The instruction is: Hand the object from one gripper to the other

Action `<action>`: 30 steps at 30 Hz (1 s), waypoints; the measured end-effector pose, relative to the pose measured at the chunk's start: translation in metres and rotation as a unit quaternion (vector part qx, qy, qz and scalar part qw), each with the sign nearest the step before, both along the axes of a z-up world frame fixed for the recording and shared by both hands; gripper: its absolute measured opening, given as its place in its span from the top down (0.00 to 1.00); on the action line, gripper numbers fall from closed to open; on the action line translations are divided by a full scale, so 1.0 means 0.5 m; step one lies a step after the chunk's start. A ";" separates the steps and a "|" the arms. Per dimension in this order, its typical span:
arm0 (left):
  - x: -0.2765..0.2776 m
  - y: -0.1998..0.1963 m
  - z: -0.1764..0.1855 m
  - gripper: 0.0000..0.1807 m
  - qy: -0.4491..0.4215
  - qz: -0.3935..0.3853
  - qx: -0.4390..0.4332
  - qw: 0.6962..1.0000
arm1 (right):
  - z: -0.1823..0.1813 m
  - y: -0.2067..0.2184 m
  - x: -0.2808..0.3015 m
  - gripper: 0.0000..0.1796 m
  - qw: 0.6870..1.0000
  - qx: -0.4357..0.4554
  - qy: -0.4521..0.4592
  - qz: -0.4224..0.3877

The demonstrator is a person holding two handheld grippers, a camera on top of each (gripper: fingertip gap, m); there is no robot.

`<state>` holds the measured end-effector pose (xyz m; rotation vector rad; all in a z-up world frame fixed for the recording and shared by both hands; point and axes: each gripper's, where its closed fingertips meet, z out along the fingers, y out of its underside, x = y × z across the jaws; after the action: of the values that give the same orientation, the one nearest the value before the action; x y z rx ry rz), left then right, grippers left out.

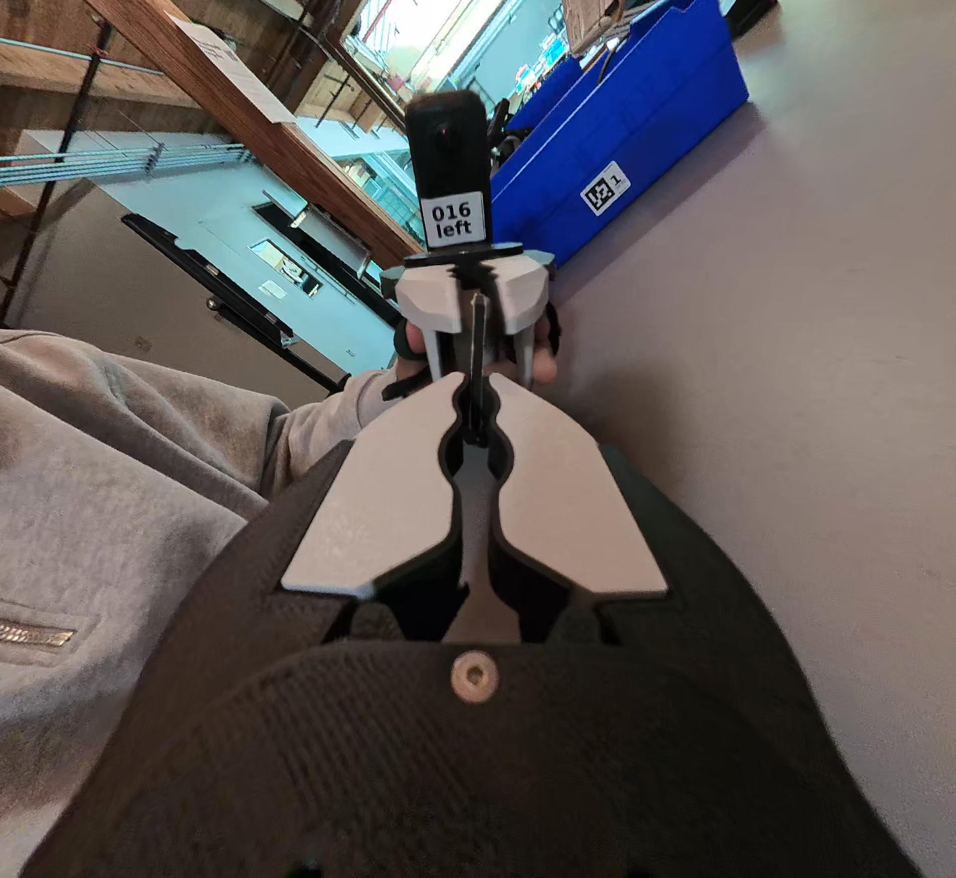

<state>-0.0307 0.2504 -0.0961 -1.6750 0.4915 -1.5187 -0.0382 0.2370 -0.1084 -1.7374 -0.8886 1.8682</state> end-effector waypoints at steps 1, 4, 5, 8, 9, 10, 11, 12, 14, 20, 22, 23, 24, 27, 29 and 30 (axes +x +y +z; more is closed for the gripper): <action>-0.001 0.004 0.004 0.92 -0.007 0.011 0.006 1.000 | 0.004 0.004 0.003 0.98 1.000 -0.002 0.007 -0.006; -0.003 0.015 0.004 0.77 -0.013 0.034 0.016 0.999 | 0.021 0.024 0.015 0.98 0.999 -0.009 0.035 -0.029; -0.003 0.015 0.004 0.76 -0.015 0.033 0.014 0.999 | 0.029 0.030 0.021 0.98 0.998 -0.012 0.048 -0.035; 0.001 0.006 0.005 0.80 -0.032 0.008 0.000 0.999 | 0.044 0.041 0.032 0.98 0.996 -0.011 0.072 -0.048; 0.003 0.002 0.006 0.81 -0.038 -0.002 -0.006 0.999 | 0.046 0.042 0.033 0.98 0.996 -0.008 0.073 -0.049; 0.005 -0.001 0.007 0.82 -0.043 -0.010 -0.012 0.999 | 0.047 0.040 0.033 0.98 0.996 -0.004 0.072 -0.048; 0.005 -0.002 0.007 0.82 -0.048 -0.013 -0.015 0.999 | 0.048 0.039 0.032 0.98 0.996 0.002 0.071 -0.049; 0.007 -0.004 0.007 0.82 -0.050 -0.017 -0.017 0.998 | 0.051 0.038 0.031 0.98 0.996 0.010 0.075 -0.052; 0.013 -0.011 0.005 0.82 -0.050 -0.031 -0.024 0.998 | 0.066 0.038 0.033 0.98 0.993 0.023 0.094 -0.062; 0.031 -0.024 0.005 0.83 -0.037 -0.044 -0.009 0.998 | 0.067 0.042 0.038 0.98 0.992 0.027 0.097 -0.070; 0.020 -0.015 0.021 0.82 -0.058 -0.020 0.004 0.998 | 0.065 0.035 0.032 0.98 0.993 0.026 0.094 -0.062; 0.012 -0.010 0.030 0.81 -0.073 -0.008 0.010 0.997 | 0.063 0.031 0.028 0.98 0.994 0.029 0.089 -0.056; 0.004 -0.006 0.039 0.80 -0.088 0.000 0.013 0.996 | 0.059 0.026 0.024 0.98 0.995 0.034 0.082 -0.052; -0.005 0.001 0.039 0.78 -0.112 0.006 -0.011 0.994 | 0.046 0.015 0.012 0.98 0.996 0.052 0.056 -0.043; -0.001 -0.001 0.039 0.78 -0.127 -0.006 -0.025 0.992 | 0.040 0.010 0.006 0.98 0.996 0.060 0.048 -0.042; 0.002 -0.003 0.041 0.78 -0.132 -0.009 -0.028 0.991 | 0.039 0.009 0.004 0.98 0.996 0.060 0.048 -0.042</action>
<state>-0.0297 0.2488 -0.0757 -1.4832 0.3258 -1.7509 -0.0361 0.2416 -0.0889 -1.5762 -0.8590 1.7899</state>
